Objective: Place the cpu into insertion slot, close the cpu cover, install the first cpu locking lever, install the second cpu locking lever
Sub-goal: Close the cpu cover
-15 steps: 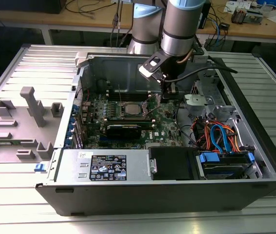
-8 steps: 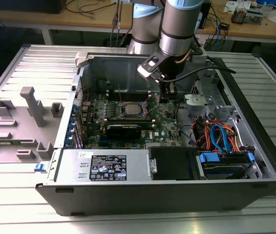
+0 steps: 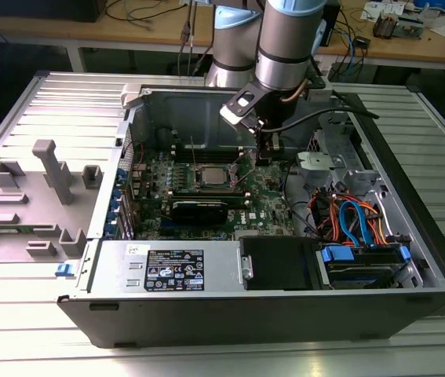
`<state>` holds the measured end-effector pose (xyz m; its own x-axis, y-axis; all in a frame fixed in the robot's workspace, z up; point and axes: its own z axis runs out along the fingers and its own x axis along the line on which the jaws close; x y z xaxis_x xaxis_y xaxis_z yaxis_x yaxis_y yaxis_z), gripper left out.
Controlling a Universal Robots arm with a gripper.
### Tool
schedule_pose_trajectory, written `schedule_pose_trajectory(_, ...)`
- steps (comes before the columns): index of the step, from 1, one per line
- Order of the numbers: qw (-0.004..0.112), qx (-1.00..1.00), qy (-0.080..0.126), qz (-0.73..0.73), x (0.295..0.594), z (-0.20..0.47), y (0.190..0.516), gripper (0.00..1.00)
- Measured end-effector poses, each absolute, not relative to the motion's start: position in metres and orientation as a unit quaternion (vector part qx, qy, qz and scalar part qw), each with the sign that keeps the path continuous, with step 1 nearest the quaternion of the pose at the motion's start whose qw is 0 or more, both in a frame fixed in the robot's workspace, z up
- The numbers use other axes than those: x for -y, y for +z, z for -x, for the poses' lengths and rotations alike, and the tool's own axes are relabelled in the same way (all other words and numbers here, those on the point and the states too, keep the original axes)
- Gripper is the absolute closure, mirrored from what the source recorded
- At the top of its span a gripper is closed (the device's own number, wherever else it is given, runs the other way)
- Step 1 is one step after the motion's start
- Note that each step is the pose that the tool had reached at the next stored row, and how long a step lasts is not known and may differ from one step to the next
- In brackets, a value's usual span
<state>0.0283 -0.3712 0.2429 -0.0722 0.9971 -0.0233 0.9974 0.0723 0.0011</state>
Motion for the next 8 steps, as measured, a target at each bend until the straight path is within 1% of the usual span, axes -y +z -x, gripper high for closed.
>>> schedule_pose_trajectory(8,0.009,-0.732,-0.008,-0.681,0.3712,-0.0265,0.2429,0.89)
